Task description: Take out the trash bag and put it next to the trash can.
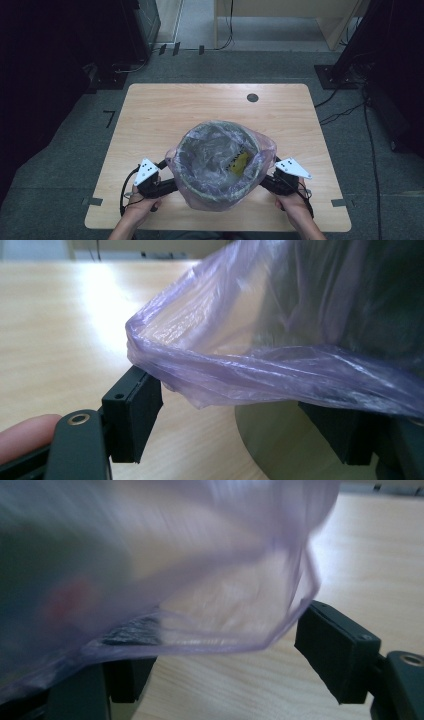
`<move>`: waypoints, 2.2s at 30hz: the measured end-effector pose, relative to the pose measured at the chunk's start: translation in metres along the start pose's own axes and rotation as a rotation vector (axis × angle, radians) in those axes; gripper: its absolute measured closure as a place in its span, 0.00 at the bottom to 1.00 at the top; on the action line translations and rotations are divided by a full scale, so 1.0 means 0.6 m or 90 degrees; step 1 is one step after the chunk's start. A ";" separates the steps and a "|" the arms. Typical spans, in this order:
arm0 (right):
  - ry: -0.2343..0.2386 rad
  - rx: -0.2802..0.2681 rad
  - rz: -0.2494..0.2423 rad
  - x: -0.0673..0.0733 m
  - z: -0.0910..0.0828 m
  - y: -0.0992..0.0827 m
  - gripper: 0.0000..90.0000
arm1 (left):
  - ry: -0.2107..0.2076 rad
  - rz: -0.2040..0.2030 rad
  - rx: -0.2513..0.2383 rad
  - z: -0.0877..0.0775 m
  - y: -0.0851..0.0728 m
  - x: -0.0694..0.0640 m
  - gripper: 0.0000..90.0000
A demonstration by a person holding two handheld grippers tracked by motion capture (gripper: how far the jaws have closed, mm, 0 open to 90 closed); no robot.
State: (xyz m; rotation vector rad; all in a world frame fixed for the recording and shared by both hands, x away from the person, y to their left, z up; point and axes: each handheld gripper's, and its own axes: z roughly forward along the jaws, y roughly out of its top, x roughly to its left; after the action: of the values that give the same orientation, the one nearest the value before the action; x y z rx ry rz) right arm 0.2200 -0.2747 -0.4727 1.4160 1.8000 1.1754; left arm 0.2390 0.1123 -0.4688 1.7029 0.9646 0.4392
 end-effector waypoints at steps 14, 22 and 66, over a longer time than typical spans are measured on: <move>-0.029 -0.066 -0.008 0.012 -0.069 0.064 0.29 | 0.016 -0.029 -0.106 -0.069 0.074 -0.003 0.27; -0.024 -0.106 -0.022 0.015 -0.092 0.103 0.29 | 0.004 -0.019 -0.121 -0.073 0.107 -0.017 0.27; 0.200 -0.141 -0.171 0.185 -0.094 0.200 0.15 | -0.176 0.033 -0.137 -0.024 0.233 -0.147 1.00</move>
State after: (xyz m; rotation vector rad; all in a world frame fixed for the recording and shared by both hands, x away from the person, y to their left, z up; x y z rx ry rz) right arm 0.1966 -0.1786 -0.3307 0.8703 1.9235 1.4579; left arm 0.2288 0.0397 -0.3200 1.5473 0.6500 0.3178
